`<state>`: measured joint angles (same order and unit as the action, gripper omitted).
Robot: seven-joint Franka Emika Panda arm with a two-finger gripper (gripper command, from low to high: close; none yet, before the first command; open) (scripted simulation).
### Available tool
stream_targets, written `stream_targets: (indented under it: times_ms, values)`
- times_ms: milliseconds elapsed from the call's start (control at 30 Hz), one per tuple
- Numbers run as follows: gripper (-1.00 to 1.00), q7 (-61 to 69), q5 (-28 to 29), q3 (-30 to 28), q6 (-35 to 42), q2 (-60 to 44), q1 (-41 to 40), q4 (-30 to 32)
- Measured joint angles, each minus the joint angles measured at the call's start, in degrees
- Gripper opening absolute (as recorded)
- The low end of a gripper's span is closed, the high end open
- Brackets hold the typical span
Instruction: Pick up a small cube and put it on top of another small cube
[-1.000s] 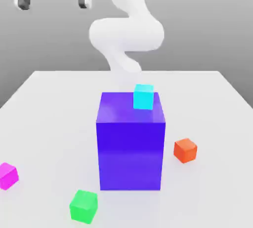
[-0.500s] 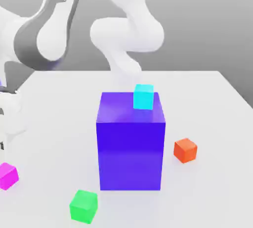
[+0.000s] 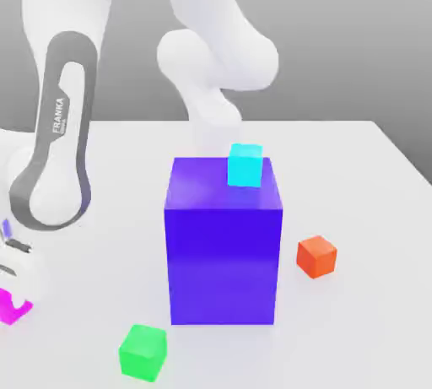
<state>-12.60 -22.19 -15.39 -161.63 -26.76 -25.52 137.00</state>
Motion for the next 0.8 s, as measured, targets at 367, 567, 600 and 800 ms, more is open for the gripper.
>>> stream_targets:
  times_ms: [367, 567, 600, 800]
  values:
    - [-1.00, -20.3, 13.6, -2.0, 9.6, 15.8, 15.9, 5.1]
    - [-1.00, -32.8, 18.5, 3.0, 10.0, 19.2, 24.8, 7.3]
    - [-1.00, -32.6, 17.8, 3.4, 8.5, 17.6, 24.9, 7.3]
    - [1.00, -31.1, 15.4, 5.4, 3.4, 12.1, 23.8, 7.0]
